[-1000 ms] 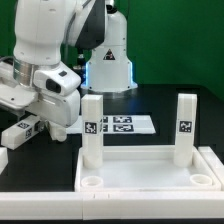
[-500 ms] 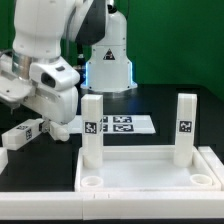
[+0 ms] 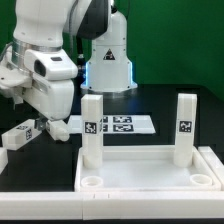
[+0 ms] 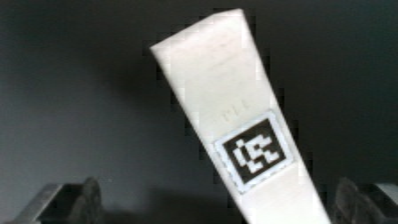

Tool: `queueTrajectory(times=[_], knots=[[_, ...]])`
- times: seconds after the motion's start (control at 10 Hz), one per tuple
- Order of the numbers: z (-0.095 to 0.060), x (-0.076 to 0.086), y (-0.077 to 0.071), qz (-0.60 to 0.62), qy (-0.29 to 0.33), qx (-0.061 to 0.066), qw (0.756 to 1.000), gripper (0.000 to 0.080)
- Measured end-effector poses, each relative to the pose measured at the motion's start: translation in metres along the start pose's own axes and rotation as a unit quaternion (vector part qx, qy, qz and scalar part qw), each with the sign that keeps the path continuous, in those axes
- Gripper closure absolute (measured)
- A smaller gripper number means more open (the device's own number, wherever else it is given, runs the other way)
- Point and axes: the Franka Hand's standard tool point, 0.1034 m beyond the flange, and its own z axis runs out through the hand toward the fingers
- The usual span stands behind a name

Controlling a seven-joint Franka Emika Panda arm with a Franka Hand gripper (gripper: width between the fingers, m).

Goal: Assemble desk

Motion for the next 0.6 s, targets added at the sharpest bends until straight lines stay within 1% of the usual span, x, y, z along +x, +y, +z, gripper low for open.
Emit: queueTrajectory(times=[0.2,0.3,0.4,0.5,0.6], knots=[[-0.001,-0.001,0.001,0.079,0.001,0.001,0.997,0.0150],[-0.010,-0.010,0.008,0.167,0.001,-0.004,0.986,0.0150],[-0.013,-0.014,0.016,0.279,0.000,-0.009,0.960,0.0150],[-0.014,-0.014,0.020,0.365,0.003,-0.005,0.931,0.0150],[-0.015,-0.013,0.026,0.446,0.004,0.000,0.895,0.0150]])
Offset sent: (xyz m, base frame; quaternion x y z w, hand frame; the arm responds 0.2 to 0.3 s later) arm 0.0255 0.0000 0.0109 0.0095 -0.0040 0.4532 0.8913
